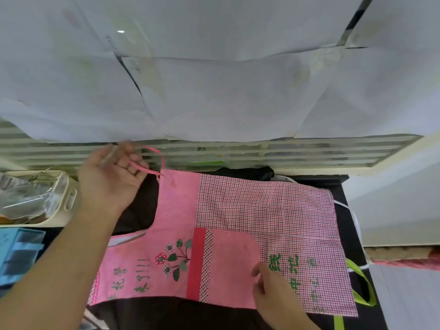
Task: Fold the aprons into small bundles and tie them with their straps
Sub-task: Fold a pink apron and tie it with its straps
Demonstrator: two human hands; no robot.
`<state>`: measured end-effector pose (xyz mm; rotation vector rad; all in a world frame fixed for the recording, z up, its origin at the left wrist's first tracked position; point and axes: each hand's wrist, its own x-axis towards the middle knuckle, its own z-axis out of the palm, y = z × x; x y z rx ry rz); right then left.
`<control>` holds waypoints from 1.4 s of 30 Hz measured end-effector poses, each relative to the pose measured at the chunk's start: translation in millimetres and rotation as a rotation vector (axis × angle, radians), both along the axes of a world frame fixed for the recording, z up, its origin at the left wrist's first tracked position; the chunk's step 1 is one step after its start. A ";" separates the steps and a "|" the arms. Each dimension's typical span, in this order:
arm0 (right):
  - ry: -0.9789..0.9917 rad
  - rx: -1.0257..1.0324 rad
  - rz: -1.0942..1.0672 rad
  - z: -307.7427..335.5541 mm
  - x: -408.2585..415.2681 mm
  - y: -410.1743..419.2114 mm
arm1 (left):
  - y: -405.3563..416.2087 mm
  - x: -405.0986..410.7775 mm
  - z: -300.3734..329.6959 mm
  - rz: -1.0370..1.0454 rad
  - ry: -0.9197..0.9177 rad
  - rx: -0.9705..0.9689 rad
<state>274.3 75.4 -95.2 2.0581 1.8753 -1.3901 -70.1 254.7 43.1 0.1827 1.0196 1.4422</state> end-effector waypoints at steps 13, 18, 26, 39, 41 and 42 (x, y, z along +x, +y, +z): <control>0.000 0.158 0.165 18.8 -30.5 -24.1 | -62.9 -62.4 -16.2 0.443 0.474 -0.218; -0.020 0.114 0.133 20.0 -31.5 -32.6 | -71.4 -156.8 -33.4 0.342 0.771 -0.199; 0.013 0.106 0.166 24.5 -58.6 -42.1 | -124.3 -69.3 -37.6 -0.684 1.495 -0.376; -0.090 -0.007 0.203 22.2 -77.3 -64.7 | -161.6 -135.0 -68.2 -1.206 1.896 -0.509; -0.107 -0.023 0.193 21.3 -79.5 -65.6 | -156.5 -135.1 -68.8 -1.218 1.926 -0.479; -0.112 -0.029 0.187 21.1 -79.9 -65.4 | -153.5 -136.5 -70.5 -1.206 1.927 -0.466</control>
